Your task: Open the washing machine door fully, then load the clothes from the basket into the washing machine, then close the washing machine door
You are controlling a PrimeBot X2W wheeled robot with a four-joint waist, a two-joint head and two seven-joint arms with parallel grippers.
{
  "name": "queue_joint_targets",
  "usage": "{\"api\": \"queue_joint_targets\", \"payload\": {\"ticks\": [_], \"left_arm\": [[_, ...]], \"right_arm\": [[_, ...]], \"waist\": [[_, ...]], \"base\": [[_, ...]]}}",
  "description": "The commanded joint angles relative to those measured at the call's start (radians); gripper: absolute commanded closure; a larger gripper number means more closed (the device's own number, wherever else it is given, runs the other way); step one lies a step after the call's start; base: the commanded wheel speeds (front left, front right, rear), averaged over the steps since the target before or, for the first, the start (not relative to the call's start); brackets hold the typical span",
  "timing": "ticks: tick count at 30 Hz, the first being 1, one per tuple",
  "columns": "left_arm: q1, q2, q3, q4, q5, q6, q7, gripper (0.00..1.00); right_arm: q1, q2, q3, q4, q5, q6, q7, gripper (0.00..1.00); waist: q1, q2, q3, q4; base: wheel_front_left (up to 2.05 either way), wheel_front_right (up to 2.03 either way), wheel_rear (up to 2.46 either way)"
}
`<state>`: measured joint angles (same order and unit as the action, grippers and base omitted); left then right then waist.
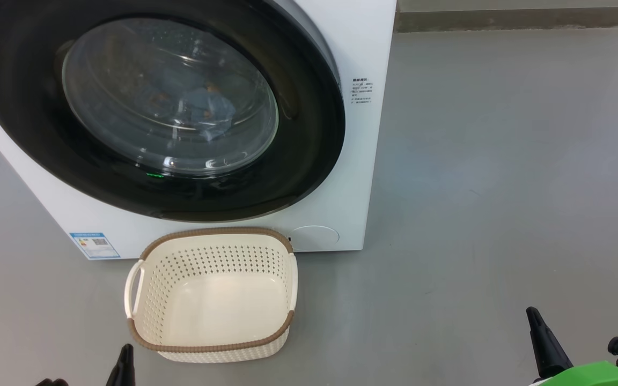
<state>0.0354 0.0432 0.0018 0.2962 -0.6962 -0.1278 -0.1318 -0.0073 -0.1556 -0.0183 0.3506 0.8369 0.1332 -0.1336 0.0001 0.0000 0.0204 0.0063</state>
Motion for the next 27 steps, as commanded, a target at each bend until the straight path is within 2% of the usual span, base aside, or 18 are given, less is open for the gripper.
{"api": "queue_joint_targets", "payload": {"ticks": [1, 27], "left_arm": [[-0.041, 0.009, 0.020, -0.026, -0.029, -0.001, 0.005, 1.00], [-0.074, 0.009, 0.049, -0.034, -0.309, -0.002, 0.081, 1.00]], "right_arm": [[-0.041, -0.006, -0.006, -0.029, 0.030, -0.001, 0.005, 1.00], [-0.060, 0.030, -0.035, -0.054, 0.265, -0.001, 0.082, 1.00]], "waist": [[0.0000, 0.0000, 0.000, 0.000], [0.0000, 0.0000, -0.006, -0.002]], "base": [[0.00, 0.00, 0.00], [0.00, 0.00, 0.00]]}}
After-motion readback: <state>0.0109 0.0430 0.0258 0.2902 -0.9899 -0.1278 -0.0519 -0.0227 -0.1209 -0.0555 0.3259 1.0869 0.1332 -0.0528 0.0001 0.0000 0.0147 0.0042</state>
